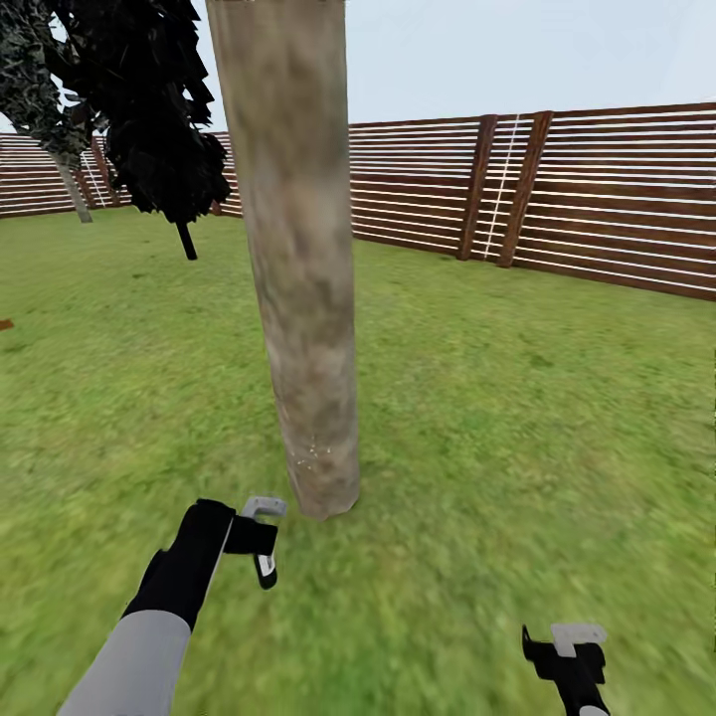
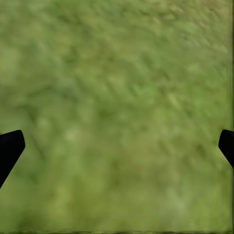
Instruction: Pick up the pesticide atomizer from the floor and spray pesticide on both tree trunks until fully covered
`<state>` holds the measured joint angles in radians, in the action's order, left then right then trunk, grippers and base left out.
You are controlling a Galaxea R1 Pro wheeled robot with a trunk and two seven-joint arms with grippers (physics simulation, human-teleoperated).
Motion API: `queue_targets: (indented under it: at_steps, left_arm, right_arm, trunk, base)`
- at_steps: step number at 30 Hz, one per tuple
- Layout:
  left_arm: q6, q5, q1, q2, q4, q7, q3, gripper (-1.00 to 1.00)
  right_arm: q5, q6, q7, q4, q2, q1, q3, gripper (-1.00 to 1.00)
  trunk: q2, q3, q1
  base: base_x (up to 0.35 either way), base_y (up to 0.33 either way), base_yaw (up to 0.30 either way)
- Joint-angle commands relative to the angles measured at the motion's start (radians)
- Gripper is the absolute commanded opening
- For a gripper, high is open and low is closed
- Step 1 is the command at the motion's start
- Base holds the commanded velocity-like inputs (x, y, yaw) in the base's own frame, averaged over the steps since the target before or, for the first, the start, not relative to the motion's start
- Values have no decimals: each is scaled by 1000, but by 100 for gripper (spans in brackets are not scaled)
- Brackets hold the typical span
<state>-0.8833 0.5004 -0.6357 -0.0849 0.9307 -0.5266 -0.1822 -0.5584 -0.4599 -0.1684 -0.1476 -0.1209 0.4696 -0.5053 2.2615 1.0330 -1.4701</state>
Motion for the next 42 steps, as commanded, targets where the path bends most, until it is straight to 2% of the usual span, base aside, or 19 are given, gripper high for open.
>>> queue_targets:
  at_steps: [1, 3, 5, 8, 9, 11, 13, 20, 22, 25, 26, 30, 37, 42]
  left_arm:
    - [-6, 11, -3, -1, 3, -11, -4, -100]
    - [-16, 9, -51, -1, -8, -11, -4, -100]
    - [-69, 8, -136, -1, -62, -12, -5, -100]
    - [-104, 10, -248, 6, -134, -12, -4, -100]
    - [-106, 11, -258, 11, -139, -12, -3, -100]
    - [-106, 21, -259, 36, -142, -12, -2, -100]
    - [-108, 29, -254, 89, -142, -19, -2, -100]
    - [-110, 31, -254, 93, -135, -20, -3, -100]
    - [-112, 29, -261, 86, -135, -20, -5, -100]
    - [-115, 27, -270, 54, -133, -19, -6, -100]
    - [-115, 28, -271, 52, -133, -19, -6, -100]
    - [-111, 32, -261, 75, -131, -19, -3, -100]
    - [-110, 30, -264, 77, -130, -20, -5, -100]
    - [-110, 30, -268, 77, -129, -20, -5, -100]
  right_arm:
    - [-11, -3, -5, 2, 0, 0, -6, 100]
    - [-11, -3, -4, 2, 0, 0, -6, 100]
    - [-11, -3, -3, 2, 0, 0, -6, 100]
    - [-11, -3, -3, 1, 0, 0, -6, 100]
    - [-11, -3, -3, 1, 0, 0, -6, 100]
    - [-11, -3, -3, 1, 1, 0, -6, 100]
    - [-11, -3, -3, 2, 1, 0, -6, 100]
    - [-11, -3, -3, 2, 1, 0, -6, 100]
    - [-11, -3, -3, 2, 1, 0, -6, 100]
    - [-11, -3, -4, 2, 1, 0, -6, 100]
    - [-11, -3, -4, 2, 1, 0, -6, 100]
    - [-11, -3, -5, 2, 0, -1, -6, 100]
    - [-11, -3, -3, 2, 0, -2, -6, 100]
    - [-11, -3, -3, 2, 0, -2, -6, 100]
  trunk:
    - [0, 1, 0]
    - [0, 1, 0]
    - [0, 1, 0]
    - [0, 1, 0]
    - [0, 1, 0]
    - [0, 1, 0]
    - [0, 1, 0]
    - [0, 1, 0]
    - [0, 1, 0]
    - [0, 1, 0]
    - [0, 1, 0]
    - [0, 1, 0]
    - [0, 1, 0]
    - [0, 1, 0]
  base:
    - [-49, -25, 1]
    - [-15, -8, 0]
    - [-4, -2, 0]
    - [-1, 0, -65]
    - [0, 0, -240]
    - [0, 0, -276]
    - [61, 76, -295]
    - [54, 178, -61]
    - [1, 9, -1]
    - [0, 1, 0]
    - [0, 0, 0]
    - [23, -1, 0]
    - [220, -158, 0]
    - [-177, -215, 0]
